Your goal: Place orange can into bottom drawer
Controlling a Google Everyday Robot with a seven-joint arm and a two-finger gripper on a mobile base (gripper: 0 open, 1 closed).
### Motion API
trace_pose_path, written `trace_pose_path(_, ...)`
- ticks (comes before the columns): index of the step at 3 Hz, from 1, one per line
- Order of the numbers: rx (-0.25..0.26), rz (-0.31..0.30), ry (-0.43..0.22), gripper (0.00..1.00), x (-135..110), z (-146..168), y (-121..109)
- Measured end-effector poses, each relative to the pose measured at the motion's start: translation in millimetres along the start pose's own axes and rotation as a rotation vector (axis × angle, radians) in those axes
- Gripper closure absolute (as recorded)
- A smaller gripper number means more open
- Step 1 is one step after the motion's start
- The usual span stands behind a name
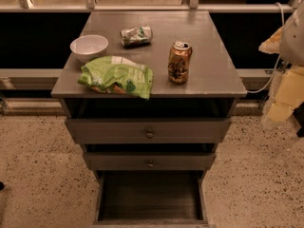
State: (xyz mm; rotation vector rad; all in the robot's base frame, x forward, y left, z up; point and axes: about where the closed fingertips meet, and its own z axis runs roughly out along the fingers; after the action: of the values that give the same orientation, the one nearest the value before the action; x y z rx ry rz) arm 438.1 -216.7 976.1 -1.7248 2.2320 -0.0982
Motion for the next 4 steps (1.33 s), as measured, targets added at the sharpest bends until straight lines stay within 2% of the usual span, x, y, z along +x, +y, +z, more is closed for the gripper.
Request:
trace_pose_path(1, 0.000, 0.000, 0.000, 0.00, 0, 0, 0)
trace_pose_path(2, 0.023, -0.023, -0.094, 0.00, -13, 1, -10)
trace_pose_path(3, 0.090, -0.057, -0.299, 0.00, -42, 1, -47)
trace_pose_path(4, 0.151, -0.021, -0.531, 0.00, -65, 11, -94)
